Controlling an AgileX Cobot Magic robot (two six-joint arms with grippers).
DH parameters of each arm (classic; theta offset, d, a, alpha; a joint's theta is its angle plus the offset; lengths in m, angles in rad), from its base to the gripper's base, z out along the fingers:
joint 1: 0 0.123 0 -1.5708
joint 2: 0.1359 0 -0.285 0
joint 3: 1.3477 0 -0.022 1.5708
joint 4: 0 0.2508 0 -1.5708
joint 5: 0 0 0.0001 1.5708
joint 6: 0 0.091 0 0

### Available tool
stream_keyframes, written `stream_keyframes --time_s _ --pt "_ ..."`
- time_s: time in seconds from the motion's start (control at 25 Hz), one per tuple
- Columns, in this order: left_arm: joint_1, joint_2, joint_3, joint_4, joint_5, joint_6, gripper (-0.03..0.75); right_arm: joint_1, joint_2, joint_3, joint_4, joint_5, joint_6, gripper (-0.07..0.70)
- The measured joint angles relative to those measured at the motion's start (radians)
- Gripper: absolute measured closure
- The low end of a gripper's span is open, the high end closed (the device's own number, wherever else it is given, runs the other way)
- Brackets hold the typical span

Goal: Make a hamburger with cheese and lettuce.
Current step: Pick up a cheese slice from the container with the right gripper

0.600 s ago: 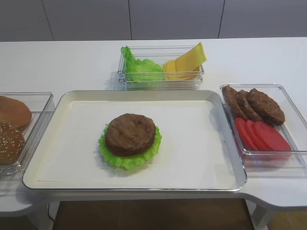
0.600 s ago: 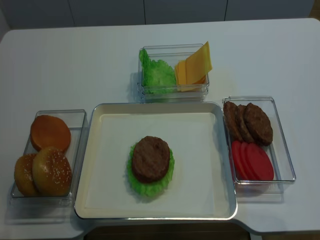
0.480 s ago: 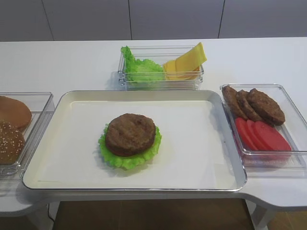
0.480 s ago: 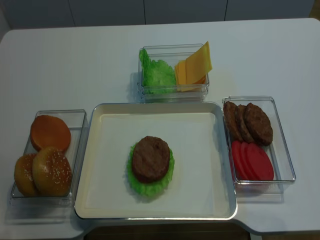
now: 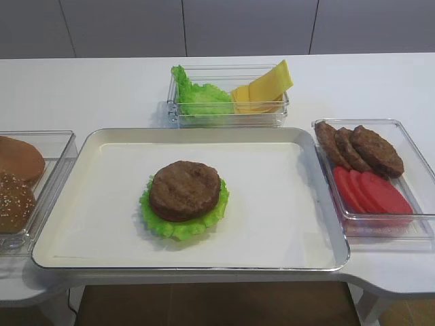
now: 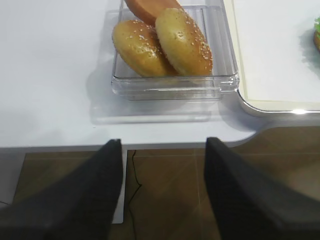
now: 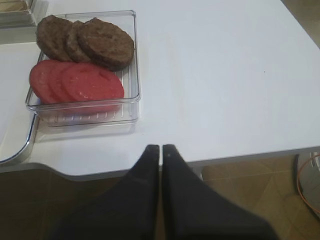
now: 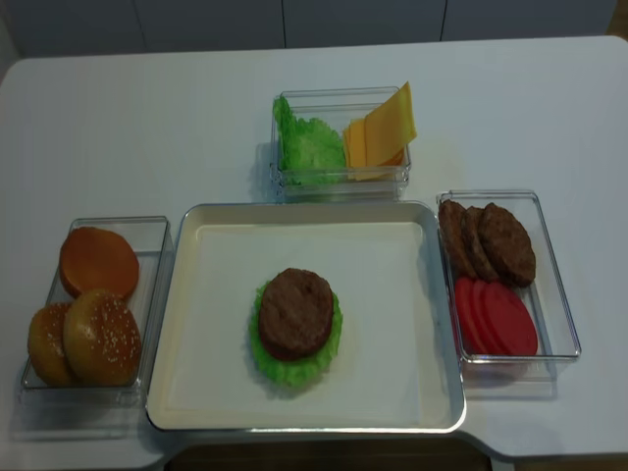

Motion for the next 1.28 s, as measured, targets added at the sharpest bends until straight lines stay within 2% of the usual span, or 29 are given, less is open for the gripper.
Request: stream_keyframes --time_s 1.28 --pt "-0.010 0.000 0.000 0.000 0.000 0.000 0.324 0.000 0.000 0.000 0.003 0.000 0.000 0.608"
